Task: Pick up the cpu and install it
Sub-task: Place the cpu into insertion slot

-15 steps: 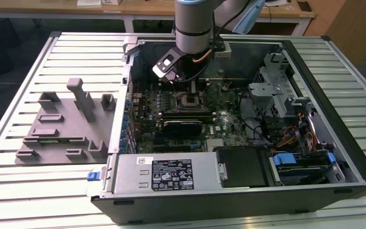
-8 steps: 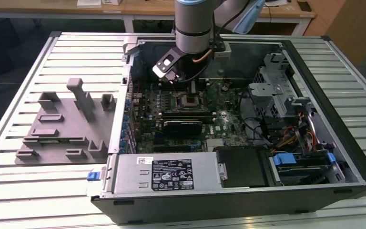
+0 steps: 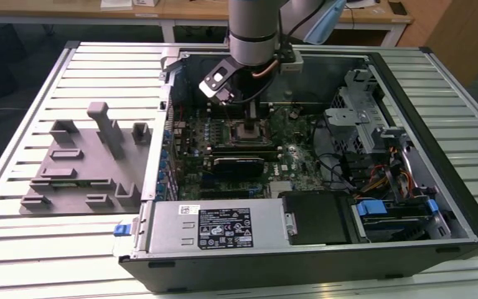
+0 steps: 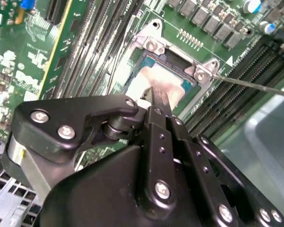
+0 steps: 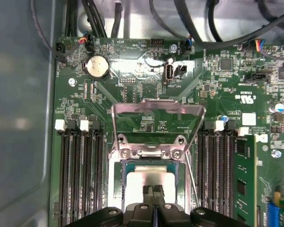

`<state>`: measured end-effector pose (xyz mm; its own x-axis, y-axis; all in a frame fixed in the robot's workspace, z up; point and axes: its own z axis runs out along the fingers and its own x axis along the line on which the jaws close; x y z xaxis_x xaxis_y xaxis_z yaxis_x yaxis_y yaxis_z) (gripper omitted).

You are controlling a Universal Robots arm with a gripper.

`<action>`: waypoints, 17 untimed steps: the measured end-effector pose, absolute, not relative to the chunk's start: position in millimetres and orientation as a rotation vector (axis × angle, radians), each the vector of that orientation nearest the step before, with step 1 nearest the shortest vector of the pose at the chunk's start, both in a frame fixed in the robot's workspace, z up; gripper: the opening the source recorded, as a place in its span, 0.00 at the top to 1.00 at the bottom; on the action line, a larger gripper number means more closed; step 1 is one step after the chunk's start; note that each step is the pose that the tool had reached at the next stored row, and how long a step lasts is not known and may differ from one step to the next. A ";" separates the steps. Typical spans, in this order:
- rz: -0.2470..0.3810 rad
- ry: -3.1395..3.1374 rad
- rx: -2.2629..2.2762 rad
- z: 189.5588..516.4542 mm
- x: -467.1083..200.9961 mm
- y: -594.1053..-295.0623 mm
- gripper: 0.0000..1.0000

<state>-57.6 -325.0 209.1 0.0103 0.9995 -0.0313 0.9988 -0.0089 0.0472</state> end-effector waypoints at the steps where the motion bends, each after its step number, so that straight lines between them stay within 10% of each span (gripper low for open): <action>1: 0.017 2.171 2.192 211.8 -57.6 -325.0 0.89; 17: 0.033 2.163 2.185 258.1 -57.6 -324.9 0.89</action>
